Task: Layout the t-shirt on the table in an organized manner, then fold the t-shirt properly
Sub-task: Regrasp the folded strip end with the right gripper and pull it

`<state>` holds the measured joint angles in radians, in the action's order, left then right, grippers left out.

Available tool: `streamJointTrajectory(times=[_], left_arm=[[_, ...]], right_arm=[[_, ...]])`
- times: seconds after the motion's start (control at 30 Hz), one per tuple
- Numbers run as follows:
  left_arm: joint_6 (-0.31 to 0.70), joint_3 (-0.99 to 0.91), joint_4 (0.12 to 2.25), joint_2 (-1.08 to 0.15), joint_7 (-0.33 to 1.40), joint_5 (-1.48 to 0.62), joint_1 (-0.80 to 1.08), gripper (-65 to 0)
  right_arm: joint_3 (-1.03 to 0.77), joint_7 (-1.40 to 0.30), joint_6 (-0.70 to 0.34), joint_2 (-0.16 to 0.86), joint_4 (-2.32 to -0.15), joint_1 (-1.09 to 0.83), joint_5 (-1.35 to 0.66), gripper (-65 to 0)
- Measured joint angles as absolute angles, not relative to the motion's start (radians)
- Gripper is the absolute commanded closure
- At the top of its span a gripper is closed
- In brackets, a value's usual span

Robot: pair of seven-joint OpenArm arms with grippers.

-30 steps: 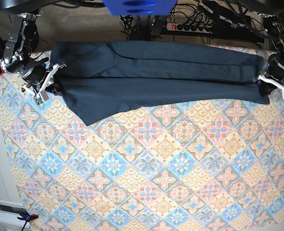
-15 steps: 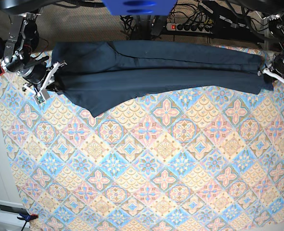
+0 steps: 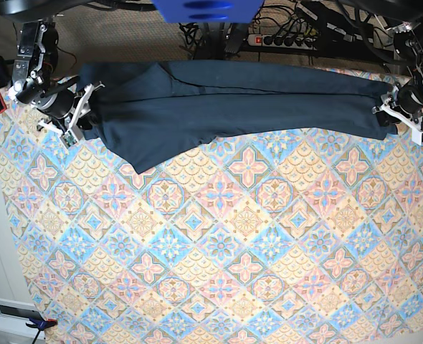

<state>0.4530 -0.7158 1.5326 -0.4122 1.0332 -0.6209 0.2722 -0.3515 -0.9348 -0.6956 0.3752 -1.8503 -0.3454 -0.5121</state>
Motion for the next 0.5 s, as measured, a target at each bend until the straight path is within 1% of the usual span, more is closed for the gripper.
streamJointTrajectory(times=[0.13,0.27,0.5], left_arm=[[0.453,-0.721,1.533,-0.413,1.029,-0.703,0.273,-18.3],[0.453,-0.721,1.533,-0.413,1.029,-0.782,0.271,-18.3],[0.445,-0.789,1.533,-0.414,1.033,-0.884,0.271,-18.4]], right_arm=[[-0.352,-0.913,-0.696,0.375,-1.914,-0.332,-0.530,-14.9],[-0.348,-0.929,-0.696,0.374,-1.915,-0.336,-0.521,-14.9],[-0.261,-0.924,-0.702,0.332,-1.922,-0.191,-0.527,-15.2]])
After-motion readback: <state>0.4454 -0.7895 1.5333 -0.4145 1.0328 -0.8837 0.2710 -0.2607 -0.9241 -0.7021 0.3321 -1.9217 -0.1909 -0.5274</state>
